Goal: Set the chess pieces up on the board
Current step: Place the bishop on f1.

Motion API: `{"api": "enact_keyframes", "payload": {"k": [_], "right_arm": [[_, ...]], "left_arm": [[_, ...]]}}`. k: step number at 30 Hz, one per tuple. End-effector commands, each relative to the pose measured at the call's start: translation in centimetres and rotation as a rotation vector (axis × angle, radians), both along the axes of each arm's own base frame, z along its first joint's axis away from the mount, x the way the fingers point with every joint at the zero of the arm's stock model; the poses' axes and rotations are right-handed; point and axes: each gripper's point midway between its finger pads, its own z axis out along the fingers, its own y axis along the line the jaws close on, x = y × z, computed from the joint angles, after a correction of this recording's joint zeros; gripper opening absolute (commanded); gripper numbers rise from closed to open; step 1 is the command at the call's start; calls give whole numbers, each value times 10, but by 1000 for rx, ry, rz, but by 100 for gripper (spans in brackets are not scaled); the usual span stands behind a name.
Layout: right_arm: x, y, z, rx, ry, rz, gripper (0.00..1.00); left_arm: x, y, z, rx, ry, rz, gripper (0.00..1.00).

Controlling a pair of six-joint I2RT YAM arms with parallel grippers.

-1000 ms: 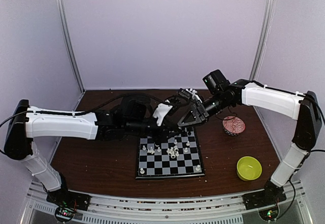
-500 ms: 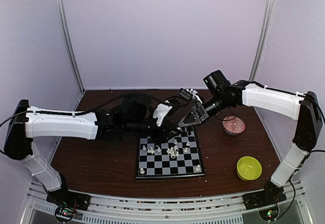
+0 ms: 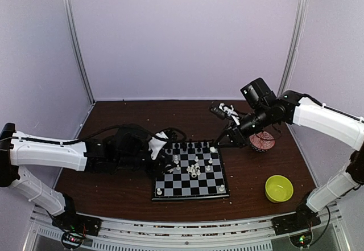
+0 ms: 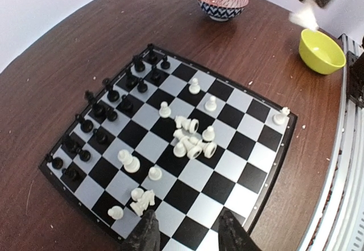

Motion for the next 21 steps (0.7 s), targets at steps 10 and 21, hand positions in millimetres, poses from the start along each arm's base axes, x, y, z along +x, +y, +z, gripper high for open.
{"api": "enact_keyframes", "payload": {"k": [10, 21], "right_arm": [[-63, 18, -106, -343, -393, 311, 6], [-58, 36, -134, -418, -375, 325, 5]], "left_arm": [[31, 33, 18, -108, 1, 237, 36], [30, 24, 25, -122, 7, 209, 35]]}}
